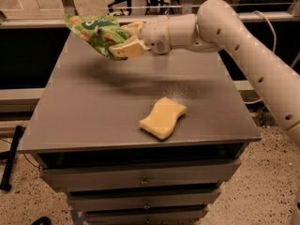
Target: Pick green rice chip bag
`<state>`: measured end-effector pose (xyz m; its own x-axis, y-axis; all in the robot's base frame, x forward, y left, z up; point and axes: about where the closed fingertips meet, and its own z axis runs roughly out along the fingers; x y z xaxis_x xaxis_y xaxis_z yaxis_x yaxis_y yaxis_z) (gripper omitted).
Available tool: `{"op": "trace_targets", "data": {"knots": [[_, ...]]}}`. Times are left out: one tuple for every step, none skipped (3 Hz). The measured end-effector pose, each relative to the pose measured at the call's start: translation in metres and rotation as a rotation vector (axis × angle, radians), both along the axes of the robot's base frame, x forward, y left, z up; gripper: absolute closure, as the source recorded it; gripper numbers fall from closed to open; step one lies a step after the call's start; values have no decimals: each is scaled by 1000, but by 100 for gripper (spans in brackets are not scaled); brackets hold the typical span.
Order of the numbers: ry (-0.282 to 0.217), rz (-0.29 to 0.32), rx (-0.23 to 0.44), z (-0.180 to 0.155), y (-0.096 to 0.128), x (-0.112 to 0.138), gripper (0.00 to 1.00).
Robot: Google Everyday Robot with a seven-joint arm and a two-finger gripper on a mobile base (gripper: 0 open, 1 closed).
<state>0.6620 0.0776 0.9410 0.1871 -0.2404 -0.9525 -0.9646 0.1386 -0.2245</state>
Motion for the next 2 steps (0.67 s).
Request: {"op": "trace_targets", "data": {"knots": [[-35,48,-66,10,-35,-12,100],[-28,83,-80,8,-35,-20,100]]}}
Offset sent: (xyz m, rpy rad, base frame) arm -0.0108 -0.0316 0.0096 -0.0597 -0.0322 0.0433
